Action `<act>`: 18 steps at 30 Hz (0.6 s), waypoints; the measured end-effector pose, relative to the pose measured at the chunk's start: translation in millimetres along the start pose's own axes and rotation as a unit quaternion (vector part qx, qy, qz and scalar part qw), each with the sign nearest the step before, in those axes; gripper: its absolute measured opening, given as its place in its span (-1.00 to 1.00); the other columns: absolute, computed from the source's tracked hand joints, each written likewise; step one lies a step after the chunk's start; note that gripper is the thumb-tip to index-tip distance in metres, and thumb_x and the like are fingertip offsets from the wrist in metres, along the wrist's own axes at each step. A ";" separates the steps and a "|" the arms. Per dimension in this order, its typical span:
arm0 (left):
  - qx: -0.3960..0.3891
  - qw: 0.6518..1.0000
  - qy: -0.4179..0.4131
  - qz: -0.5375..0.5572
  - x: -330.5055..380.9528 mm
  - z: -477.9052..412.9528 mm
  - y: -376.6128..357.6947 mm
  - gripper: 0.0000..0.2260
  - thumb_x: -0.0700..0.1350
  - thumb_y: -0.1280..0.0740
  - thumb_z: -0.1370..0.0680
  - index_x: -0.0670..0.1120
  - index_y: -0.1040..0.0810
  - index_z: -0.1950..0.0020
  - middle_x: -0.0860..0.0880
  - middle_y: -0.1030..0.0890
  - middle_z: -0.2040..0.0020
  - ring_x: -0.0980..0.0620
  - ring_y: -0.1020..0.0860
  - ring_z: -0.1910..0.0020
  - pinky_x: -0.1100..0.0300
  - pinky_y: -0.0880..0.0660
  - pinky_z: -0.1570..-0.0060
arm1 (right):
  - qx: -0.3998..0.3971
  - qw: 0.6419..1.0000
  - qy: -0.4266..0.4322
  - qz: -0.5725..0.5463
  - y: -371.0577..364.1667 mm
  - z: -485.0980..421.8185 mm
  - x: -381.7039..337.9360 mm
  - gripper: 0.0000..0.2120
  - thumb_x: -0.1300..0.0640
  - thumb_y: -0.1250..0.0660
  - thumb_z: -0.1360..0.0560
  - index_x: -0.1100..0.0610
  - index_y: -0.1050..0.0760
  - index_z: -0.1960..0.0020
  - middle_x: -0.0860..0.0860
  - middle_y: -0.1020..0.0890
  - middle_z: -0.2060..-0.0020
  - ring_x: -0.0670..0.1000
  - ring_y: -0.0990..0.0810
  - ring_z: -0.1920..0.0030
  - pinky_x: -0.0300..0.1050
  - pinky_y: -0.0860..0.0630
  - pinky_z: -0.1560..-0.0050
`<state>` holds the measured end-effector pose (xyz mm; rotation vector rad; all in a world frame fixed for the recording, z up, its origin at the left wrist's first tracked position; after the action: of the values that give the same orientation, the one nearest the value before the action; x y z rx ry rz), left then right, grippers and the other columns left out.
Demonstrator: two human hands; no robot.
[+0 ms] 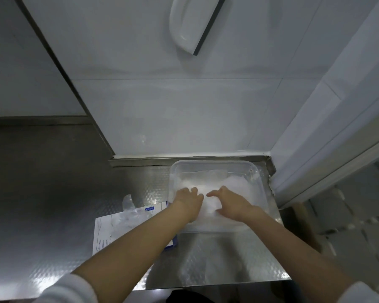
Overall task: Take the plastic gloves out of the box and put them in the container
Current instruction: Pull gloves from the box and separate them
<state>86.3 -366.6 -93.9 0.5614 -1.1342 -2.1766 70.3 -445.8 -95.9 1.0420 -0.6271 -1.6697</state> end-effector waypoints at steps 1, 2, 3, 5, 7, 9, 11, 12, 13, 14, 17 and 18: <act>-0.032 0.999 0.001 -0.003 3.7 -3.0 -10.9 -0.53 -0.14 -0.23 -0.59 -0.13 -0.17 -0.46 -0.19 -0.23 -0.41 -0.22 -0.35 -0.30 0.01 -0.36 -0.21 | -0.024 0.999 -0.014 0.031 -8.6 -3.7 6.9 -0.44 0.17 -0.35 -0.51 -0.04 -0.25 -0.45 0.07 -0.32 -0.32 0.09 -0.47 -0.23 -0.07 -0.44 -0.21; -0.055 0.998 0.002 0.003 6.0 -5.6 -19.8 -0.52 -0.14 -0.24 -0.58 -0.13 -0.16 -0.47 -0.20 -0.21 -0.42 -0.25 -0.34 -0.31 -0.04 -0.36 -0.23 | -0.031 0.998 -0.022 0.051 -12.4 -6.6 12.4 -0.40 0.20 -0.34 -0.49 -0.05 -0.22 -0.46 0.08 -0.29 -0.33 0.10 -0.45 -0.24 -0.08 -0.43 -0.20; -0.071 0.997 0.002 0.017 7.1 -7.5 -25.9 -0.50 -0.15 -0.25 -0.58 -0.13 -0.15 -0.47 -0.20 -0.18 -0.43 -0.28 -0.32 -0.32 -0.07 -0.36 -0.26 | -0.033 0.997 -0.027 0.065 -14.3 -8.4 16.8 -0.38 0.23 -0.34 -0.49 -0.06 -0.20 -0.47 0.08 -0.28 -0.34 0.10 -0.43 -0.26 -0.08 -0.42 -0.20; -0.088 0.995 -0.006 0.041 7.3 -10.3 -34.0 -0.48 -0.16 -0.25 -0.58 -0.12 -0.13 -0.49 -0.21 -0.12 -0.48 -0.30 -0.29 -0.35 -0.09 -0.33 -0.30 | -0.040 0.995 -0.032 0.090 -18.4 -10.5 23.9 -0.34 0.22 -0.33 -0.49 -0.08 -0.16 -0.48 0.08 -0.22 -0.41 0.11 -0.34 -0.36 -0.05 -0.35 -0.28; -0.097 0.994 -0.015 0.048 5.7 -8.9 -37.5 -0.47 -0.15 -0.23 -0.59 -0.10 -0.10 -0.52 -0.21 -0.07 -0.51 -0.30 -0.25 -0.39 -0.08 -0.27 -0.33 | -0.061 0.992 -0.039 0.106 -22.7 -11.2 29.5 -0.33 0.12 -0.33 -0.51 -0.13 -0.10 -0.51 0.07 -0.08 -0.51 0.12 -0.17 -0.47 -0.02 -0.20 -0.41; -0.092 0.994 -0.022 0.046 5.4 -5.7 -34.7 -0.49 -0.15 -0.19 -0.61 -0.09 -0.11 -0.53 -0.20 -0.08 -0.51 -0.27 -0.26 -0.40 -0.06 -0.26 -0.34 | -0.079 0.993 -0.039 0.082 -21.9 -10.8 31.1 -0.36 0.10 -0.31 -0.51 -0.10 -0.12 -0.50 0.06 -0.07 -0.52 0.09 -0.13 -0.49 -0.04 -0.14 -0.44; -0.069 0.996 -0.028 0.042 5.8 -0.7 -26.1 -0.58 -0.17 -0.18 -0.61 -0.12 -0.23 -0.48 -0.18 -0.24 -0.44 -0.21 -0.36 -0.33 -0.01 -0.34 -0.25 | -0.082 0.995 -0.036 0.049 -15.5 -8.3 27.5 -0.42 0.17 -0.29 -0.52 -0.02 -0.20 -0.48 0.06 -0.17 -0.49 0.06 -0.19 -0.47 -0.09 -0.18 -0.42; -0.051 0.997 -0.033 0.037 6.0 2.4 -18.6 -0.64 -0.17 -0.18 -0.62 -0.13 -0.30 -0.42 -0.17 -0.35 -0.37 -0.18 -0.42 -0.27 0.02 -0.38 -0.18 | -0.077 0.996 -0.039 0.038 -10.2 -4.7 25.3 -0.47 0.19 -0.27 -0.54 0.01 -0.23 -0.47 0.05 -0.22 -0.47 0.04 -0.22 -0.46 -0.11 -0.20 -0.39; -0.030 0.998 -0.039 0.032 5.8 6.3 -10.0 -0.69 -0.16 -0.17 -0.62 -0.15 -0.36 -0.36 -0.16 -0.44 -0.30 -0.15 -0.47 -0.20 0.05 -0.40 -0.11 | -0.069 0.996 -0.041 0.032 -4.6 -0.5 22.4 -0.52 0.18 -0.24 -0.57 0.03 -0.25 -0.46 0.04 -0.26 -0.45 0.04 -0.25 -0.44 -0.12 -0.22 -0.37; -0.004 0.999 -0.045 0.031 4.9 11.2 0.0 -0.72 -0.13 -0.15 -0.63 -0.15 -0.40 -0.32 -0.15 -0.49 -0.24 -0.14 -0.50 -0.16 0.07 -0.40 -0.07 | -0.057 0.997 -0.040 0.032 1.0 4.0 18.1 -0.57 0.16 -0.20 -0.59 0.04 -0.28 -0.44 0.03 -0.30 -0.44 0.04 -0.29 -0.42 -0.11 -0.24 -0.35; 0.119 0.990 -0.047 0.063 -5.3 33.4 38.6 -0.73 -0.12 -0.11 -0.64 -0.11 -0.42 -0.31 -0.10 -0.55 -0.21 -0.09 -0.51 -0.14 0.08 -0.35 -0.15 | 0.016 0.999 -0.035 0.026 22.0 21.1 -5.8 -0.67 0.12 -0.14 -0.62 0.05 -0.38 -0.38 0.00 -0.49 -0.31 0.02 -0.45 -0.30 -0.08 -0.38 -0.27; 0.170 0.981 -0.043 0.087 -11.4 45.0 52.4 -0.73 -0.15 -0.11 -0.63 -0.08 -0.43 -0.31 -0.07 -0.55 -0.22 -0.06 -0.50 -0.16 0.09 -0.32 -0.19 | 0.059 0.998 -0.024 0.013 32.4 28.9 -18.8 -0.68 0.13 -0.13 -0.62 0.04 -0.40 -0.36 -0.03 -0.56 -0.24 0.01 -0.50 -0.24 -0.08 -0.43 -0.22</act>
<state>83.9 -356.1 -24.8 0.4938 -1.5590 -1.8854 62.8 -441.6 -49.4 1.0764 -0.7756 -1.6540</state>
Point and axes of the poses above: each hand's wrist, its own z-axis away from the middle knuckle, its own y-axis out of the back of the hand, x = y × z, the point moved 10 cm from there along -z, towards the middle knuckle
